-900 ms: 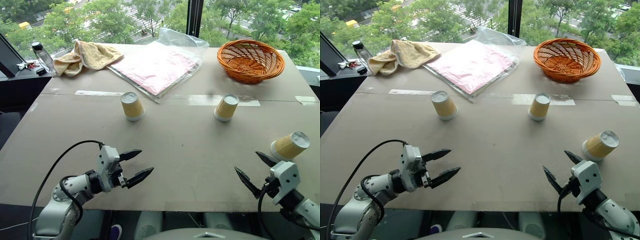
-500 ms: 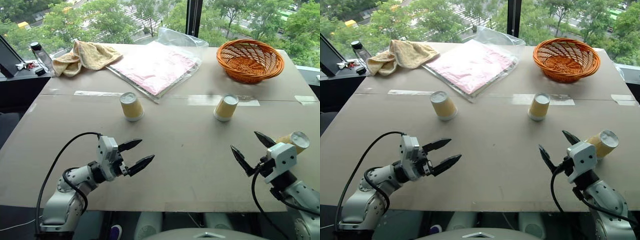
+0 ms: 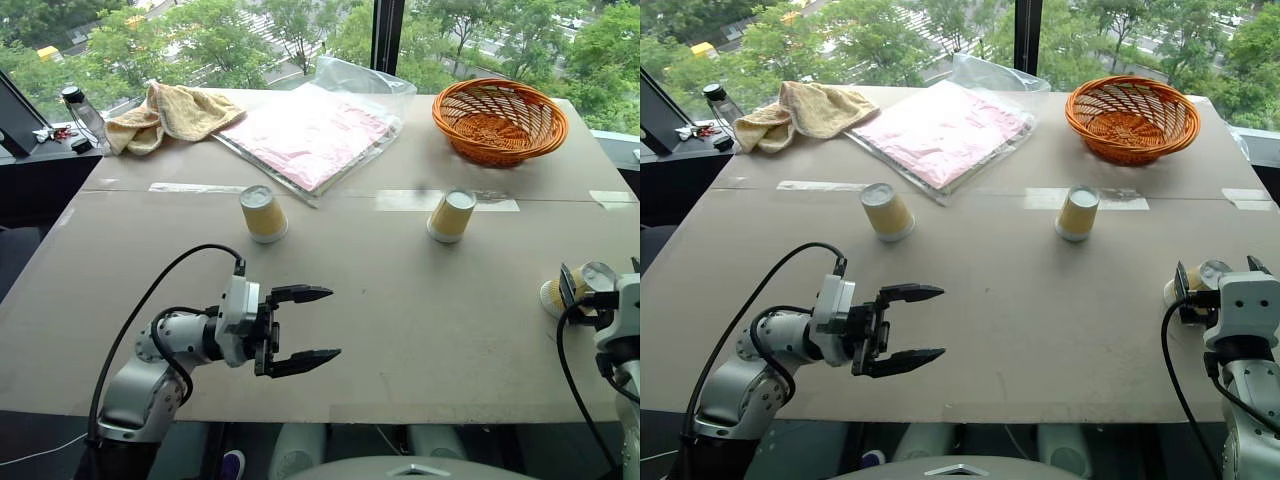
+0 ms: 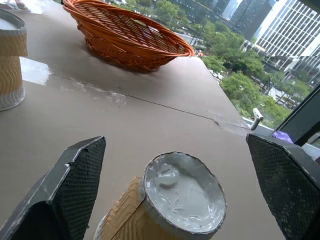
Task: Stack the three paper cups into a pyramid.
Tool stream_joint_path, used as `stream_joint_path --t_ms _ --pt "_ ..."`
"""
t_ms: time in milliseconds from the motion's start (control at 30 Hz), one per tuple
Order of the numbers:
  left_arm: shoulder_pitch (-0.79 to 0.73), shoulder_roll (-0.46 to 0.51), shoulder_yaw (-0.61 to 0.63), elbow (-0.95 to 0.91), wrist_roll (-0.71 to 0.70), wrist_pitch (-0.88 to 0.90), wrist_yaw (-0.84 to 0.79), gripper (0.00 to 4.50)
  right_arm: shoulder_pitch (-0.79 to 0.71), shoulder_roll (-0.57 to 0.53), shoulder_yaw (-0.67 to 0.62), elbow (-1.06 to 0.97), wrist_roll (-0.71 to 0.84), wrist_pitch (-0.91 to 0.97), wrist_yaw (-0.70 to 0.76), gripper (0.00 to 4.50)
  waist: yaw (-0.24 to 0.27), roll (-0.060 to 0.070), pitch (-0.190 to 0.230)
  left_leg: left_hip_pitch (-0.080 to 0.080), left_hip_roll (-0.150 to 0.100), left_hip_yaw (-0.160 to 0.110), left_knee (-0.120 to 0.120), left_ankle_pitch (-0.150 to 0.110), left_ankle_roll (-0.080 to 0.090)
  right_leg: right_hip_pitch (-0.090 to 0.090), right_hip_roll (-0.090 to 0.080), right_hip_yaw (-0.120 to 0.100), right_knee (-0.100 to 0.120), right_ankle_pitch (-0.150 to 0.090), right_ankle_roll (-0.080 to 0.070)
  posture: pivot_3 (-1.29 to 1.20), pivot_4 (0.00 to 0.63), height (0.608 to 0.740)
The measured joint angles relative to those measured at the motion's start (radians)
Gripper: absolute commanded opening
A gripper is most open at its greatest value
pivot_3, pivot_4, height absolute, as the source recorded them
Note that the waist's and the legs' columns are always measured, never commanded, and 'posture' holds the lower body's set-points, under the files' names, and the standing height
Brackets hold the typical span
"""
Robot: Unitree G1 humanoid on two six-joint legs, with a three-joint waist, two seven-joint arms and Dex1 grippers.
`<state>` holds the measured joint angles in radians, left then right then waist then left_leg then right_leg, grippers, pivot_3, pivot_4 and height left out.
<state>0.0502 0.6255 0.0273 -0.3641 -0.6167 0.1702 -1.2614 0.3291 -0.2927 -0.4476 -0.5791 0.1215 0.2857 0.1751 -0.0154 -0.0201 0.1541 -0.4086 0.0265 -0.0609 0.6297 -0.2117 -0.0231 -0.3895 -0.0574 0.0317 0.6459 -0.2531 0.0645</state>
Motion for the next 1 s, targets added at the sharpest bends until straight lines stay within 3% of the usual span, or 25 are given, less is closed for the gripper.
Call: stream_joint_path --t_ms 267,300,367,467,500,700,833,1000 --pt "-0.006 0.010 0.001 -0.001 -0.028 0.021 -0.009 4.50 -0.066 0.059 -0.050 0.033 0.187 0.169 -0.022 4.45 0.001 0.001 0.000 0.000 0.000 0.000 0.000 0.000 0.000 0.000 0.000 0.000 0.000 0.000 0.000 0.00 0.150 0.740" --pt "-0.004 0.014 0.003 -0.006 -0.039 0.022 -0.017 4.50 -0.073 0.058 -0.053 0.047 0.199 0.171 -0.026 4.06 0.001 0.001 0.000 0.000 0.000 0.000 0.000 0.000 0.000 0.000 0.000 0.000 0.000 0.000 0.000 0.00 0.150 0.740" --pt "-0.003 0.014 0.003 -0.010 -0.045 0.022 -0.023 4.50 -0.074 0.057 -0.053 0.049 0.201 0.171 -0.027 3.77 0.002 0.002 0.000 0.000 0.000 0.000 0.000 0.000 0.000 0.000 0.001 0.000 0.000 0.000 0.000 0.00 0.150 0.740" --pt "0.006 0.018 0.004 -0.014 -0.057 0.022 -0.031 4.50 -0.084 0.035 -0.057 0.056 0.206 0.175 -0.028 2.37 0.001 0.002 0.000 0.000 0.000 0.000 0.000 0.000 0.000 0.000 0.000 0.001 0.000 0.000 0.000 0.00 0.150 0.740" --pt "0.010 0.018 0.004 -0.017 -0.060 0.022 -0.031 4.50 -0.085 0.031 -0.062 0.056 0.207 0.175 -0.028 2.17 0.001 0.002 0.000 0.000 0.000 0.000 0.000 0.000 0.000 0.000 0.001 0.001 0.000 0.000 0.000 0.00 0.150 0.740" --pt "0.030 -0.032 0.012 -0.012 -0.055 0.001 0.022 4.50 -0.052 -0.038 -0.039 0.035 0.215 0.168 0.043 2.16 0.002 0.004 0.000 0.000 0.000 0.001 0.000 0.000 0.000 0.000 0.001 0.001 0.000 0.000 0.000 0.00 0.150 0.740" --pt "0.016 -0.107 0.057 0.079 -0.055 -0.080 0.035 4.50 -0.061 -0.116 0.149 -0.102 0.260 0.181 0.181 2.16 -0.008 0.003 0.000 0.009 0.003 0.002 -0.002 0.000 0.000 0.006 0.004 0.003 0.000 0.000 0.000 0.00 0.150 0.740" --pt "0.030 -0.058 0.159 0.177 -0.117 -0.074 -0.043 4.50 -0.242 -0.136 0.391 -0.117 0.242 0.213 0.231 2.16 -0.011 0.002 0.000 0.010 0.004 0.002 -0.003 0.000 0.000 0.007 0.004 0.003 -0.001 -0.001 -0.001 0.00 0.150 0.740"
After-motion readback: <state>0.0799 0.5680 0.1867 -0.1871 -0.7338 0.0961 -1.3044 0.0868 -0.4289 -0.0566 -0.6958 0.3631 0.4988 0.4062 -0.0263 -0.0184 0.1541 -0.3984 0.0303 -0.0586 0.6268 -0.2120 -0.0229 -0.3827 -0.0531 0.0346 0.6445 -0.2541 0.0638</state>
